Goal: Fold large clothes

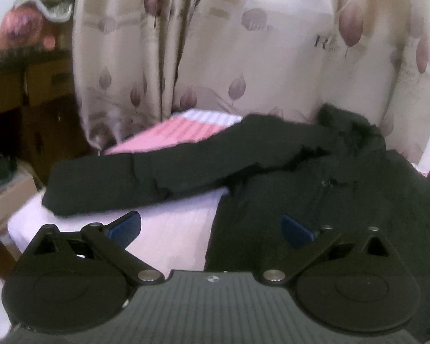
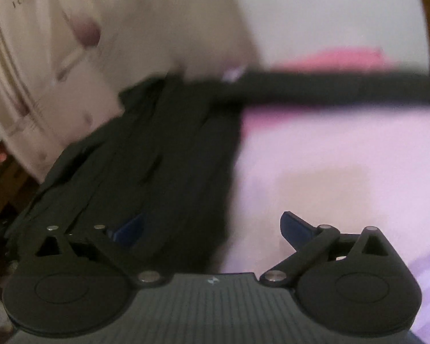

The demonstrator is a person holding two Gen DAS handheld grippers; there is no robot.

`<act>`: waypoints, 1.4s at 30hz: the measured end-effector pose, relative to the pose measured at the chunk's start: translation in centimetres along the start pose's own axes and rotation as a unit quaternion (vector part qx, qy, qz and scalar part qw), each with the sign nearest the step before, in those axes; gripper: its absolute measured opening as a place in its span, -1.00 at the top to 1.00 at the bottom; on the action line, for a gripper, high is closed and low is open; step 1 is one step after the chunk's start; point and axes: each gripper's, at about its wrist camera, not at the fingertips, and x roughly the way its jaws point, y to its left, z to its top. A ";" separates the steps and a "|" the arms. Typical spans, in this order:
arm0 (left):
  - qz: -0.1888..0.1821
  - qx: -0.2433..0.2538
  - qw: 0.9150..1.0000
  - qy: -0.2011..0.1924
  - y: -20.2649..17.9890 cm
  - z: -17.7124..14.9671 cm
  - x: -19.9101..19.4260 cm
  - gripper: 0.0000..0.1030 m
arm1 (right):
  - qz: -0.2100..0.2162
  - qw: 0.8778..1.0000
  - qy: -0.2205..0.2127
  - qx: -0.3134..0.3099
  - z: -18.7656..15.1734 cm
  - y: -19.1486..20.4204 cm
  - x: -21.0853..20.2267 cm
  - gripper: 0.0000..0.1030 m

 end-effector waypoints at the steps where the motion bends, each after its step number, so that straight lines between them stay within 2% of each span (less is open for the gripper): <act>1: -0.013 -0.006 1.000 0.014 0.1 -0.1 0.4 -0.99 | 0.012 1.000 0.008 0.009 -0.7 0.5 0.5 -0.96; 2: -0.029 -0.008 0.999 0.030 0.2 -0.4 0.9 -0.99 | 0.023 1.000 0.011 0.012 -1.2 1.0 0.7 -0.90; 3: -0.042 -0.006 0.998 0.044 0.2 -0.7 1.5 -0.87 | 0.029 0.999 0.015 0.008 -1.6 1.6 1.1 -0.75; 4: -0.056 -0.009 0.996 0.068 0.1 -0.9 2.3 -0.39 | 0.025 0.999 0.022 -0.005 -1.8 2.3 1.6 0.01; 5: -0.077 -0.016 0.993 0.090 0.1 -1.2 2.9 -0.03 | 0.014 0.999 0.028 -0.017 -2.0 2.9 2.2 0.42; 6: -0.101 -0.024 0.990 0.098 0.0 -1.4 3.1 0.34 | 0.010 0.999 0.030 -0.018 -2.1 3.2 2.5 0.45; 7: -0.114 -0.032 0.989 0.094 -0.1 -1.3 2.9 0.58 | 0.011 0.999 0.026 -0.018 -2.1 3.4 2.5 0.60; 9: -0.124 -0.042 0.987 0.088 -0.1 -0.9 2.0 0.72 | 0.007 0.999 0.021 -0.028 -2.7 4.2 2.1 0.71; 12: -0.140 -0.036 0.987 0.070 0.1 -0.4 -0.5 0.75 | 0.018 1.000 0.002 -0.025 -3.1 4.7 -0.9 0.77; 17: -0.150 -0.025 0.985 0.080 0.4 -1.1 -4.1 0.75 | 0.031 0.999 0.008 -0.004 -3.6 5.1 -4.4 0.79; 20: -0.143 -0.001 0.985 0.093 0.7 -2.5 -4.6 0.66 | 0.016 0.999 0.032 0.006 -5.4 4.4 -4.8 0.75; 21: -0.139 -0.002 0.986 0.089 1.1 -2.8 -4.9 0.55 | 0.020 0.999 0.045 0.020 -5.8 3.8 -4.6 0.73; 22: -0.132 -0.003 0.988 0.083 1.5 -2.8 -5.1 0.36 | 0.023 0.998 0.055 0.037 -6.4 3.1 -4.4 0.66; 23: -0.123 -0.001 0.990 0.074 1.8 -2.5 -5.7 0.24 | 0.018 0.997 0.055 0.046 -6.4 2.8 -4.3 0.47; 25: -0.102 -0.001 0.994 0.037 2.3 -1.7 -7.4 -0.46 | 0.009 0.997 0.052 0.055 -6.5 2.2 -4.9 0.24; 27: -0.091 -0.001 0.996 -0.007 2.4 -0.3 -8.7 -0.75 | 0.007 0.998 0.029 0.061 -6.3 1.8 -6.4 -0.10; 28: -0.093 0.001 0.995 -0.027 2.1 0.6 -9.2 -0.78 | 0.000 0.998 0.015 0.058 -6.1 1.9 -7.0 -0.42; 29: -0.100 0.003 0.994 -0.040 1.7 1.5 -9.4 -0.79 | -0.005 0.999 -0.003 0.054 -5.8 1.8 -7.8 -0.52; 30: -0.109 0.005 0.993 -0.046 1.1 2.6 -9.2 -0.79 | -0.007 0.998 -0.020 0.052 -5.4 1.7 -8.4 -0.52; 35: -0.151 0.013 0.987 -0.054 -3.3 7.4 -4.4 -0.64 | 0.007 0.996 -0.069 0.064 -3.4 1.3 -9.4 -0.52; 38: -0.134 0.045 0.987 -0.073 -6.2 10.9 0.3 -0.65 | 0.014 0.996 -0.066 0.051 -2.7 2.3 -8.7 -0.52; 39: -0.129 0.047 0.988 -0.075 -6.6 12.3 2.5 -0.72 | 0.016 0.997 -0.065 0.049 -2.6 2.6 -8.5 -0.52; 42: -0.111 0.041 0.991 -0.065 -5.9 16.0 9.0 -0.89 | 0.022 0.997 -0.056 0.046 -1.9 3.4 -7.5 -0.52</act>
